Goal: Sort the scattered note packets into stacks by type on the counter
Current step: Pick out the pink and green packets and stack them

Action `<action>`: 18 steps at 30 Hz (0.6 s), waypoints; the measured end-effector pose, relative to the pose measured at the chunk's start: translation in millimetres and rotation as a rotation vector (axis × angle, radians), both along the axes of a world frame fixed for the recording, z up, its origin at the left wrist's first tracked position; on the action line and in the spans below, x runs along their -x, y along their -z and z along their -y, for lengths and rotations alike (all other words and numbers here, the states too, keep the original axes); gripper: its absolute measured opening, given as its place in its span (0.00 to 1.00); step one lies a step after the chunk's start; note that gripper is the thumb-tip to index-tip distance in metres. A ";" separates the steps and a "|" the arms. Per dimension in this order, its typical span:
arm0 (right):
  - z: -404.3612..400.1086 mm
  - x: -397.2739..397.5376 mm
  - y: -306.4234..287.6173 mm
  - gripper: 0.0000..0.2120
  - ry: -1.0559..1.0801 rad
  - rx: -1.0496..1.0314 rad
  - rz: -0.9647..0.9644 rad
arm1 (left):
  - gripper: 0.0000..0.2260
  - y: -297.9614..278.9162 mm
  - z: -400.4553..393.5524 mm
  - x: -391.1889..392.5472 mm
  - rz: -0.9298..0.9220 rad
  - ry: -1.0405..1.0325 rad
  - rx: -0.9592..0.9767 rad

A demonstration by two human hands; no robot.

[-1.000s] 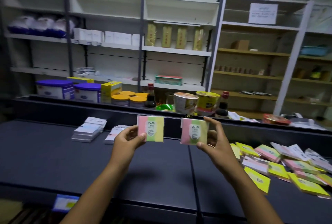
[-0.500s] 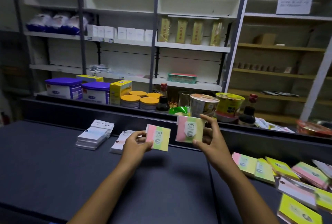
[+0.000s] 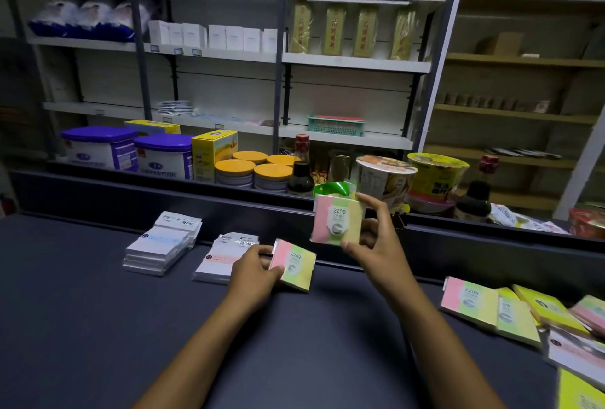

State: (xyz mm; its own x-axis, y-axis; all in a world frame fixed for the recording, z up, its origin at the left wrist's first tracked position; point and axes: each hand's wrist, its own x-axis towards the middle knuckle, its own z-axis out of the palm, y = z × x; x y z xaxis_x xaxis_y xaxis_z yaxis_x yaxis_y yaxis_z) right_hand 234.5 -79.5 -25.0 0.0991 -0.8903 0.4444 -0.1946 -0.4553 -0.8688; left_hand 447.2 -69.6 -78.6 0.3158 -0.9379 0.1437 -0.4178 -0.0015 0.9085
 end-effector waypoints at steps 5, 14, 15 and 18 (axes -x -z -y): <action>3.3 -6.1 13.6 0.38 -0.002 -0.017 -0.048 | 0.15 3.8 -0.3 4.7 0.247 0.011 0.000; 10.7 -10.2 26.5 0.37 0.019 -0.047 -0.083 | 0.11 10.7 -4.8 7.7 0.638 -0.007 -0.011; 10.9 -10.7 27.9 0.37 0.016 -0.049 -0.080 | 0.11 11.3 -5.1 7.8 0.666 -0.010 -0.012; 11.3 -13.1 31.9 0.37 0.011 -0.058 -0.071 | 0.11 11.3 -5.3 4.9 0.707 -0.008 0.019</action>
State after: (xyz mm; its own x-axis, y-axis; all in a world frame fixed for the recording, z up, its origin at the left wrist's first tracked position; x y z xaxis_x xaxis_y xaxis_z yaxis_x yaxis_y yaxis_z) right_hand 247.6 -90.7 -57.0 0.1185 -0.9154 0.3847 -0.2611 -0.4025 -0.8774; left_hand 442.3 -64.4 -89.9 0.1481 -0.9312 0.3330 -0.9078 0.0056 0.4194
